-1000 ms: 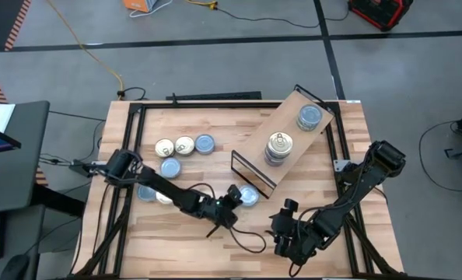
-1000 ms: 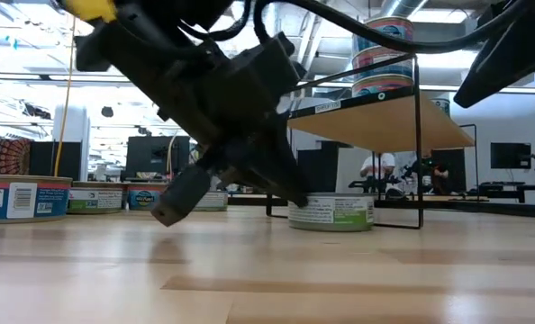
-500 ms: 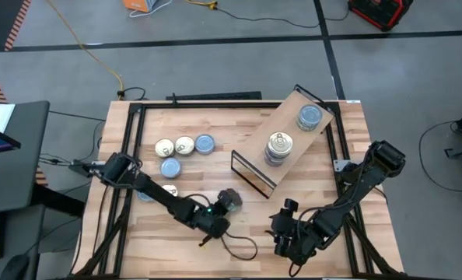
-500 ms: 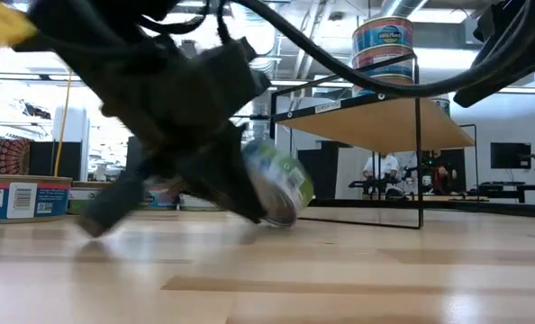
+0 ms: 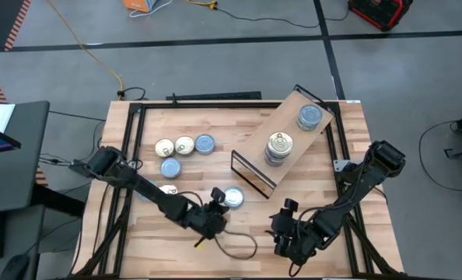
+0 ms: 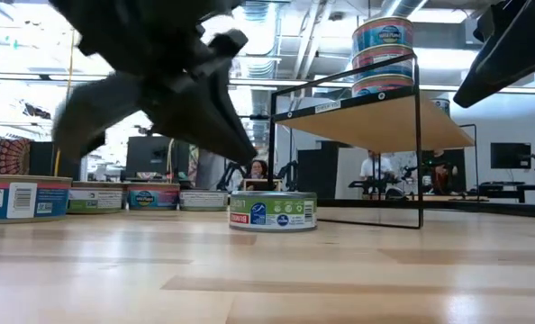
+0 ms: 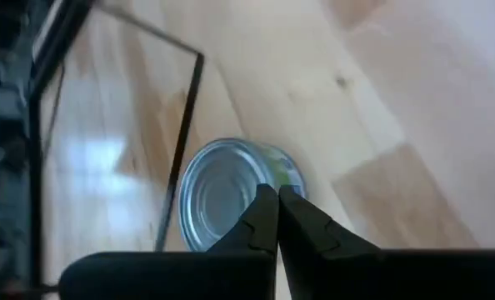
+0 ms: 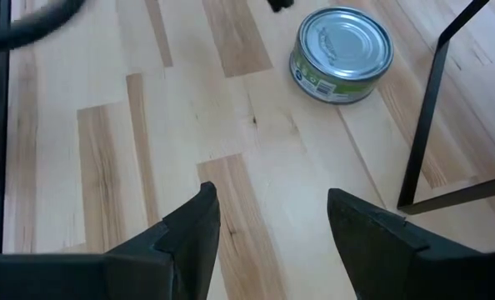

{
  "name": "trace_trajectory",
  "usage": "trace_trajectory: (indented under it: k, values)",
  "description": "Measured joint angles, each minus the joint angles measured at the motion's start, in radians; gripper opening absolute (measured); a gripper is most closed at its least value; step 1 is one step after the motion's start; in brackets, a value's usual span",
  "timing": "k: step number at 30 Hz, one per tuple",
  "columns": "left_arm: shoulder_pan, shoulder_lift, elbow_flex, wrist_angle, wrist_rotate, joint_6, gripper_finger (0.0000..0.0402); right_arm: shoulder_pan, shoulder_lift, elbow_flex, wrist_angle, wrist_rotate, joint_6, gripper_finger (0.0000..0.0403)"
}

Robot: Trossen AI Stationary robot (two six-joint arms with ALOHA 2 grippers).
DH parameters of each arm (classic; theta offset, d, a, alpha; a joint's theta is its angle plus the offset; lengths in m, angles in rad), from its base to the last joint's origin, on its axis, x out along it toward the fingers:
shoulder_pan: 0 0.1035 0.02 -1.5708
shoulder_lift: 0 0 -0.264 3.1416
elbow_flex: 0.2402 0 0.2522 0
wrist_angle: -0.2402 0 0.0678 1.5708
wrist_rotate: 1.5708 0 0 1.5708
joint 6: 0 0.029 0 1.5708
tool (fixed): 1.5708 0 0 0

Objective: Stack canned seafood by type on shelf
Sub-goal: Stack the green tuna can on the shelf

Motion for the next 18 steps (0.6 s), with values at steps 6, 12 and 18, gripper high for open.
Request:
trace_trajectory:
  k: [6,12,18]
  values:
    - [0.136,0.002,0.0,-0.092,0.11,-0.162,0.0073,-0.034,0.0,-0.041,0.151,-0.001,-0.045,0.0248]
    - [0.191,-0.035,0.0,-0.161,0.16,-0.157,0.0129,-0.097,0.001,-0.149,0.368,-0.002,-0.135,0.0248]
    - [0.201,-0.072,-0.023,-0.176,0.203,-0.063,0.0126,-0.153,0.074,-0.171,0.507,-0.024,-0.281,0.0248]
